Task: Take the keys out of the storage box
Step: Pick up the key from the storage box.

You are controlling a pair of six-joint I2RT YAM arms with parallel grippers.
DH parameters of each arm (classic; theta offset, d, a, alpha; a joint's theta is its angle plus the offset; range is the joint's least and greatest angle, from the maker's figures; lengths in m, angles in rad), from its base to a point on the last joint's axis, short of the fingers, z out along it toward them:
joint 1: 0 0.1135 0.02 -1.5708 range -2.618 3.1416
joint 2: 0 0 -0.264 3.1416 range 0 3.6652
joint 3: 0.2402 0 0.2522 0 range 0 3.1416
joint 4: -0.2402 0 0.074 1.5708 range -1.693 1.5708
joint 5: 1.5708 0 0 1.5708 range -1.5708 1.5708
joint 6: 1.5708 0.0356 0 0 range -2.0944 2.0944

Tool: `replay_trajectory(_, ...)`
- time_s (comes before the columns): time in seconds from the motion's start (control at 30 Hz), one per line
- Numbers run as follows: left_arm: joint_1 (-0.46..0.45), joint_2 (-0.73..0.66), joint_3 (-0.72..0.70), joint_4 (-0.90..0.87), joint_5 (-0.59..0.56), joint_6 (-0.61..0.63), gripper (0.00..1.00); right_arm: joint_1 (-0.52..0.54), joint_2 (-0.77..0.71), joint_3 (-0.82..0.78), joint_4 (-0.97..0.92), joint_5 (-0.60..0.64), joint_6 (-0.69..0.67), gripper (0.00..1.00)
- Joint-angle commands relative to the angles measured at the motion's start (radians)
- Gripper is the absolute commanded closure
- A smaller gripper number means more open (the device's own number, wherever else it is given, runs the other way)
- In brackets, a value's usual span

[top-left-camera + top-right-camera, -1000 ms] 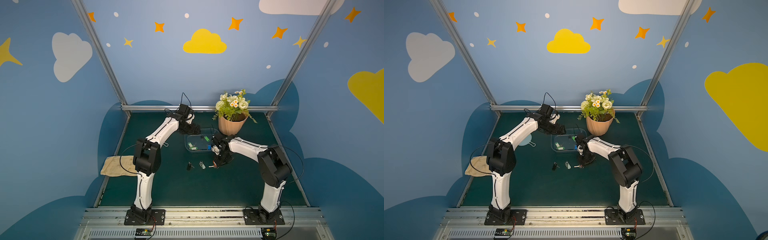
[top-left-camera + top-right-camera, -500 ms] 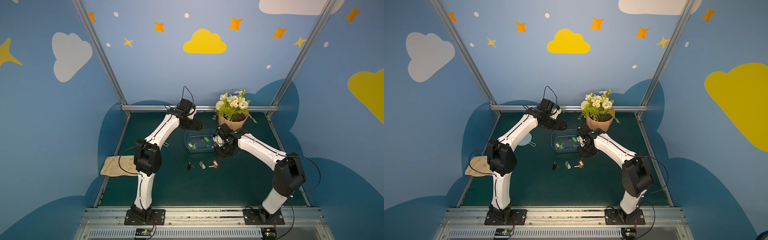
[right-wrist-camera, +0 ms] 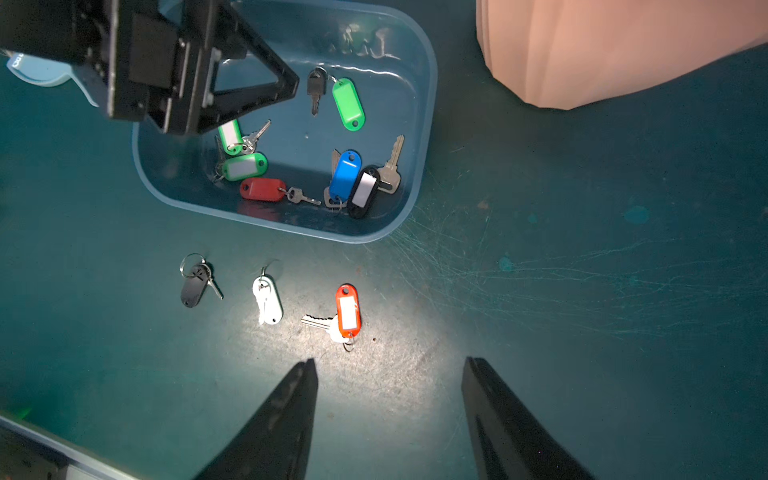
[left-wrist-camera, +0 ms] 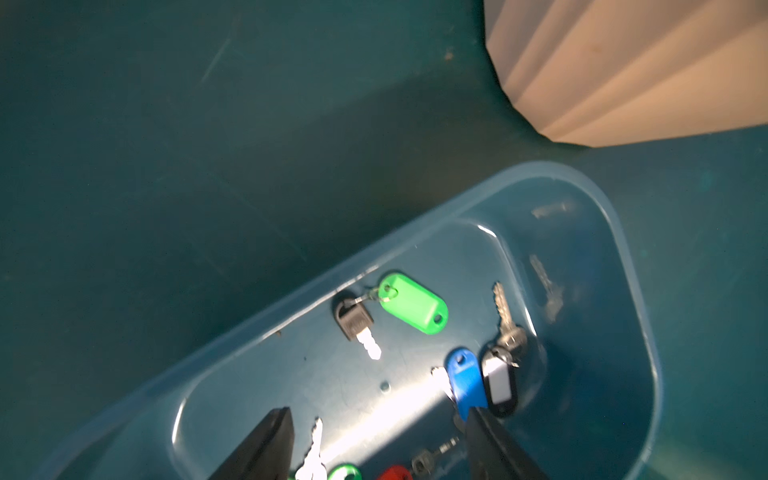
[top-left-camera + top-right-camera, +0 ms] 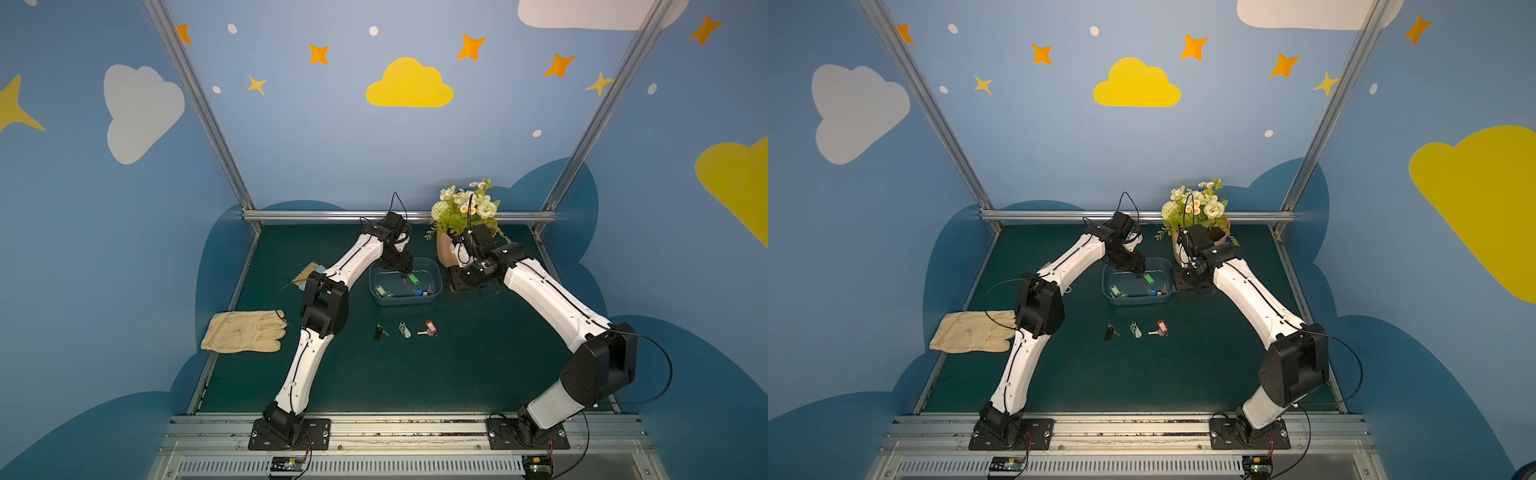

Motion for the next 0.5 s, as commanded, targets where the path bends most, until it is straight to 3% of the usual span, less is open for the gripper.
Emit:
replay_trajectory(0.0, 0.006, 0.046, 0.086, -0.015, -0.009, 0.021, 0.35, -0.002, 0.019, 0.011, 0.000, -0.024, 0.005, 0.38)
replay_trajectory(0.23, 0.002, 0.112, 0.123, 0.037, 0.064, 0.012, 0.47, -0.004, 0.030, 0.027, -0.030, -0.044, -0.008, 0.38)
replay_trajectory(0.47, -0.018, 0.129, 0.112, 0.053, 0.053, 0.025, 0.44, -0.004, 0.025, 0.023, -0.047, -0.040, -0.018, 0.38)
